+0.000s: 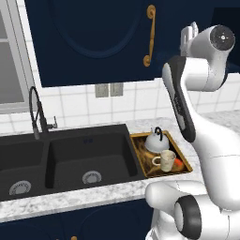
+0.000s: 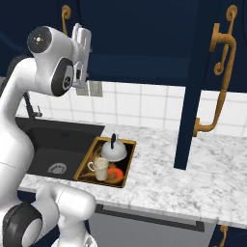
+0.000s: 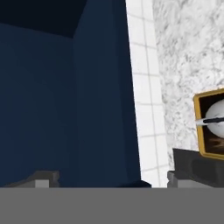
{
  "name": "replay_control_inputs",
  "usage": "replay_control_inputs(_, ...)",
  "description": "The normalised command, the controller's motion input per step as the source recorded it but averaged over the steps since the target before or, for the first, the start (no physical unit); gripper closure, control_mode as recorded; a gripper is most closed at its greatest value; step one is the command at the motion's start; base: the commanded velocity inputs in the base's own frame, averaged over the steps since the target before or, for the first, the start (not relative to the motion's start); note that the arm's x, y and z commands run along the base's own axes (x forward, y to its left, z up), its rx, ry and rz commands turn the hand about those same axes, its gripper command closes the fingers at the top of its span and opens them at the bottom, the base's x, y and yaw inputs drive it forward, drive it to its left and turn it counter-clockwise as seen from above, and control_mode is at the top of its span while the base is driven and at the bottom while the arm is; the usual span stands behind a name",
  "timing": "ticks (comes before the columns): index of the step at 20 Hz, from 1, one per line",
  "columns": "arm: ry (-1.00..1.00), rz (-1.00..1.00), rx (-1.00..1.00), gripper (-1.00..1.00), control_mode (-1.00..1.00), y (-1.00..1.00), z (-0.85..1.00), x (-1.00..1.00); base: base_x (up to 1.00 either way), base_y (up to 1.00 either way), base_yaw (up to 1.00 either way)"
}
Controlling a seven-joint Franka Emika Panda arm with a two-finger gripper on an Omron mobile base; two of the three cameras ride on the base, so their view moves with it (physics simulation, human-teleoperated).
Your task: Pick the kettle from the counter and place it on the tray. Then pick the mug from the cabinet and place it on the tray. Then close the cabinet doors.
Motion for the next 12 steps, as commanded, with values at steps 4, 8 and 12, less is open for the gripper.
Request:
replay_control_inputs(4,-0.01,0.04,-0.09,-1.0,-1.0,-0.15,0.12,-0.61,0.0,0.0,0.0)
replay_control_inputs(8,0.0,0.0,-0.03,-1.0,-1.0,-0.19,0.17,-0.54,0.0,0.0,0.0)
replay_control_inputs(12,-0.01,0.0,-0.04,-1.0,-1.0,-0.25,0.13,-0.57,0.0,0.0,0.0)
